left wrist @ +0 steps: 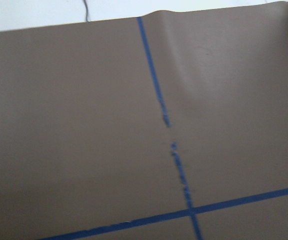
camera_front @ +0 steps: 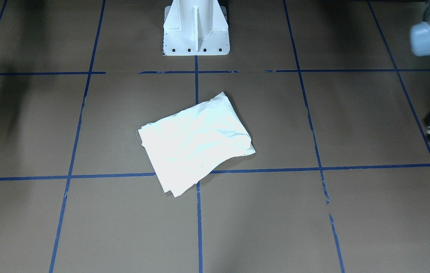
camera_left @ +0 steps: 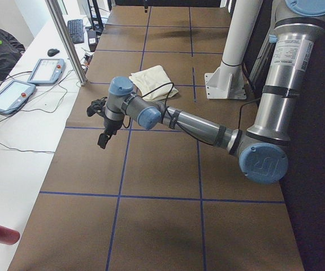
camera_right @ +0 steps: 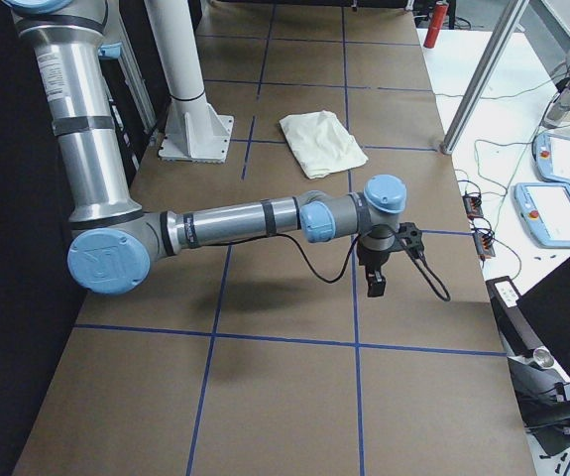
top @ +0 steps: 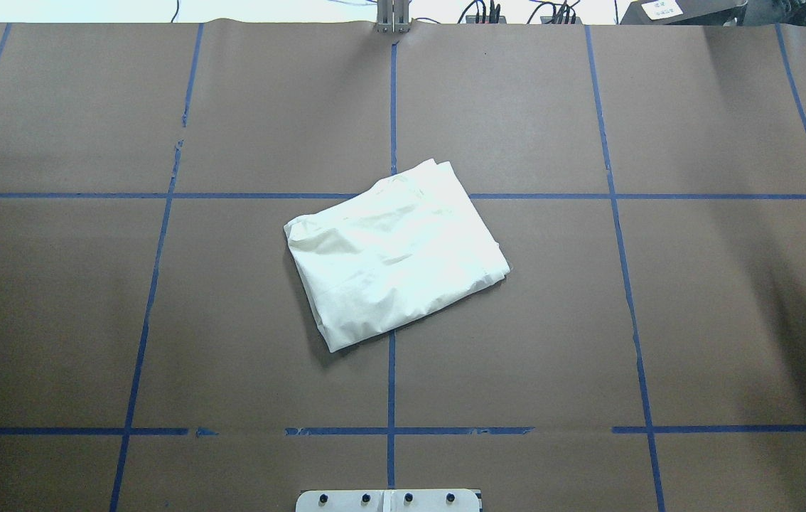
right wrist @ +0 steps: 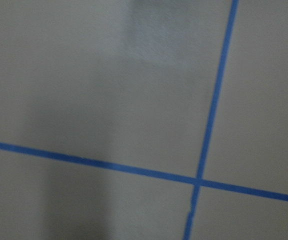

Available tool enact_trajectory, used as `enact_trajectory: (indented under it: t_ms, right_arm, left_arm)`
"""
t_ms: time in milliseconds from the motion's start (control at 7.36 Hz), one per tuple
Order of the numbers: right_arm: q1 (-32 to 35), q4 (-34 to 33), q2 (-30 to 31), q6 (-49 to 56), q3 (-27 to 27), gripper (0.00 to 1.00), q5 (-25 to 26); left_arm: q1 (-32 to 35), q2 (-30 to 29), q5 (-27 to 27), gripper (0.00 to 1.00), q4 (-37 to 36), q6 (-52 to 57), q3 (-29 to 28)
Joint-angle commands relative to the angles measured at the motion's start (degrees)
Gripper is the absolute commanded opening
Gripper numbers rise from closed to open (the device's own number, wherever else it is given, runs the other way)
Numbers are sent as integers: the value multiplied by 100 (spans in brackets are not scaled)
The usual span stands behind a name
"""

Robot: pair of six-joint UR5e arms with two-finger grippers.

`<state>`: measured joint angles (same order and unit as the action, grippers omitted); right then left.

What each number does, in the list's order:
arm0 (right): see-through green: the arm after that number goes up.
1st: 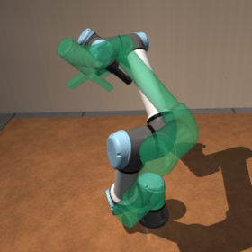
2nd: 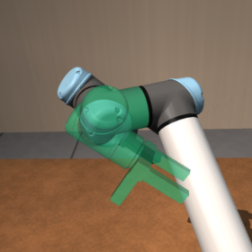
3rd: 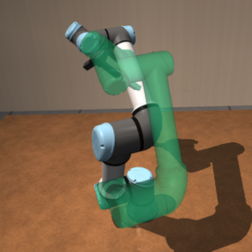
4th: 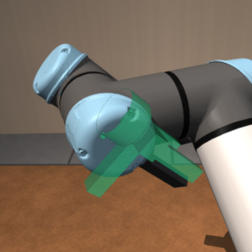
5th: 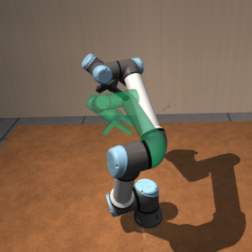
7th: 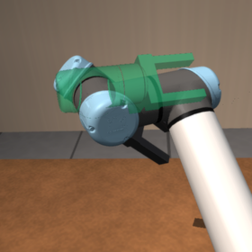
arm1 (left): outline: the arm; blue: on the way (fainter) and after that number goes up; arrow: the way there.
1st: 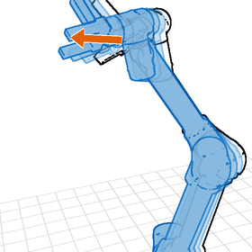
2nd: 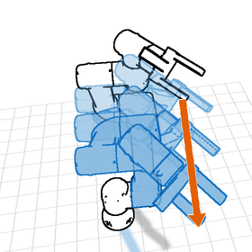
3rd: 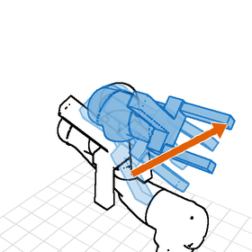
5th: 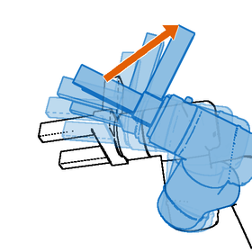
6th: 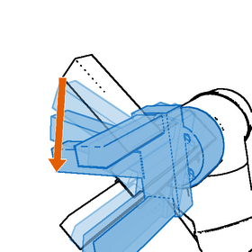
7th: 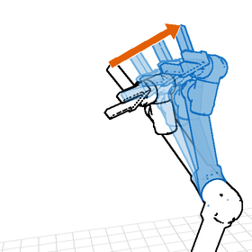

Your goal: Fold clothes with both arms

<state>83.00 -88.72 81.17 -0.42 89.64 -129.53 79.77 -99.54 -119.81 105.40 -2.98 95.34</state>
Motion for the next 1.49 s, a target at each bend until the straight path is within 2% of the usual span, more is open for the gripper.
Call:
enact_trajectory:
  t_ms: [0, 136, 408, 544, 679, 815, 951, 1223, 1359]
  right_arm:
    - [934, -1404, 233, 2038, 79, 100, -247]
    - [998, -1603, 320, 2132, 254, 100, -266]
    - [990, -1282, 286, 2063, 474, 100, -231]
    - [955, -1036, 286, 2037, 441, 100, -135]
    - [955, -1016, 295, 1671, 397, 100, -169]
    - [955, -1016, 338, 1137, 414, 100, -274]
    - [955, -1016, 347, 1010, 353, 100, -379]
    - [964, -1016, 356, 1008, 142, 100, -704]
    - [964, -1016, 365, 1008, 142, 100, -714]
  left_arm:
    - [897, 58, -434, 100, -159, 1955, -690]
    - [1013, 423, -1012, 100, -160, 1968, -649]
    - [1005, 812, -1018, 100, 585, 1889, -692]
    - [997, 1040, -1009, 100, 596, 1872, -753]
    - [988, 981, -1009, 100, 492, 1219, -780]
    - [988, 981, -1026, 100, 273, 455, -780]
    - [979, 963, -1079, 100, -225, 361, -711]
    - [979, 946, -1166, 100, -1280, 308, -151]
    - [979, 954, -1324, 100, -1520, 229, -8]
